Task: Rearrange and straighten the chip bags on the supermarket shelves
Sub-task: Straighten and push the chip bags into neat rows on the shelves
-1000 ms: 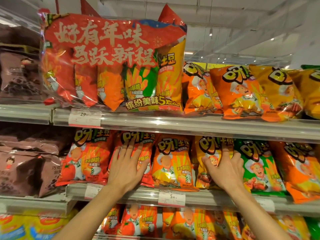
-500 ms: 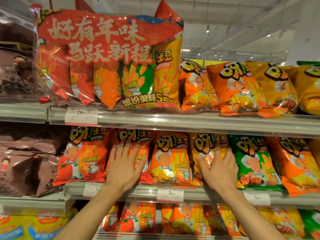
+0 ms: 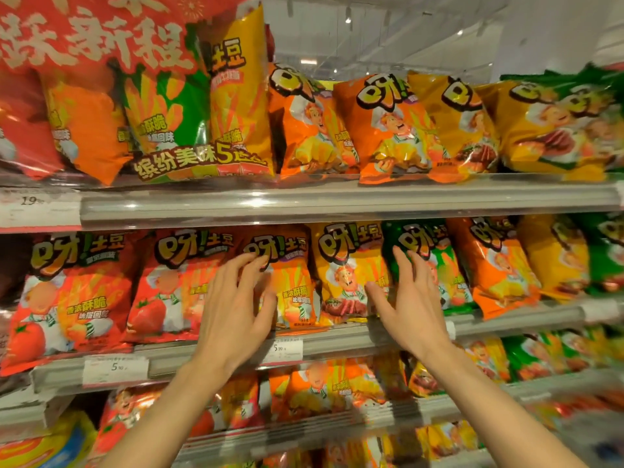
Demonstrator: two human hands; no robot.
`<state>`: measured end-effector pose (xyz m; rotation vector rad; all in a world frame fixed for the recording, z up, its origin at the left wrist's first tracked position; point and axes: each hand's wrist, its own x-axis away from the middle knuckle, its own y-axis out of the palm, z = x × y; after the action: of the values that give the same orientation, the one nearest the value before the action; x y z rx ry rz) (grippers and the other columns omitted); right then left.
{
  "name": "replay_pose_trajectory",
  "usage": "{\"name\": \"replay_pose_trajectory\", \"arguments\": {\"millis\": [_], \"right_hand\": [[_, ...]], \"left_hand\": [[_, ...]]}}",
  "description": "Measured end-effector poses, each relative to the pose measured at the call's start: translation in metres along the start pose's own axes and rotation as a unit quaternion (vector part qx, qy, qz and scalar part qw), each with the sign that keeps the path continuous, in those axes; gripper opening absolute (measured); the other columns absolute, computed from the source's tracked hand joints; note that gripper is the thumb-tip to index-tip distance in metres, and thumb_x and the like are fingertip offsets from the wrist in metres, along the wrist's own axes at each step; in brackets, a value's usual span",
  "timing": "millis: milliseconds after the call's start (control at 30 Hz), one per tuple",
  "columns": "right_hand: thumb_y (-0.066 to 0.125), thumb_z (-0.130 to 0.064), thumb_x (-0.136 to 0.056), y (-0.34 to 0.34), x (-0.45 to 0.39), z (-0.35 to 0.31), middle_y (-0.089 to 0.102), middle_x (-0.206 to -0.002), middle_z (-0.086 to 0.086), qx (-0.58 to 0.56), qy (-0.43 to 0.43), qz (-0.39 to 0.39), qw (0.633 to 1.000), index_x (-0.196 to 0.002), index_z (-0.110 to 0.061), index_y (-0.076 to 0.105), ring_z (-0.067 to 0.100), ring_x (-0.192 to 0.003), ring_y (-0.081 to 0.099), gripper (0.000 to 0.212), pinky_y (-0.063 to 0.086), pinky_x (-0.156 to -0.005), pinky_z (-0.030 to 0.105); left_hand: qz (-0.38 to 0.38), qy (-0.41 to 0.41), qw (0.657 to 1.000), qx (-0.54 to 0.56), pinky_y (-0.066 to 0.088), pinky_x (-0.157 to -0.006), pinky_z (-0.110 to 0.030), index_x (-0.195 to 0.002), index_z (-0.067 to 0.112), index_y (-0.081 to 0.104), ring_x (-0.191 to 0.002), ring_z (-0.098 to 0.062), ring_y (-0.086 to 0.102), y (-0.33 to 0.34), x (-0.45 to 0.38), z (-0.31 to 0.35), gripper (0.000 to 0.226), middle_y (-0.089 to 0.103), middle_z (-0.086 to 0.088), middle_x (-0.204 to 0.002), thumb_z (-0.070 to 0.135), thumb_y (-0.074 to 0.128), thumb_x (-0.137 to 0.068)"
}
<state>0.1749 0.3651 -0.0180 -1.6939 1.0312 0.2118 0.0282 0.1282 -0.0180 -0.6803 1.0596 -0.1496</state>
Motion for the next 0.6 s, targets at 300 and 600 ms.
{"name": "replay_pose_trajectory", "arguments": {"millis": [300, 600], "right_hand": [[0.058, -0.045, -0.094, -0.078, -0.024, 0.105, 0.048, -0.142, 0.003, -0.101, 0.007, -0.017, 0.995, -0.151, -0.024, 0.027, 0.023, -0.119, 0.056, 0.068, 0.046, -0.098, 0.037], [0.057, -0.048, -0.094, -0.147, -0.062, 0.254, 0.054, -0.13, -0.001, -0.064, 0.026, -0.083, 0.994, -0.142, -0.024, 0.042, 0.013, -0.09, 0.062, 0.055, 0.049, -0.088, 0.037]], "left_hand": [[-0.031, -0.042, 0.987, 0.152, 0.049, -0.086, -0.033, -0.124, 0.029, 0.055, -0.098, -0.009, 0.062, 0.079, -0.022, 0.142, 0.035, 0.056, 0.01, -0.115, 0.038, 0.06, -0.091], [-0.112, -0.084, 0.972, 0.188, 0.047, -0.087, -0.03, -0.132, 0.033, 0.048, -0.092, 0.001, 0.059, 0.192, -0.054, 0.284, 0.045, 0.061, 0.008, -0.115, 0.031, 0.065, -0.091]]}}
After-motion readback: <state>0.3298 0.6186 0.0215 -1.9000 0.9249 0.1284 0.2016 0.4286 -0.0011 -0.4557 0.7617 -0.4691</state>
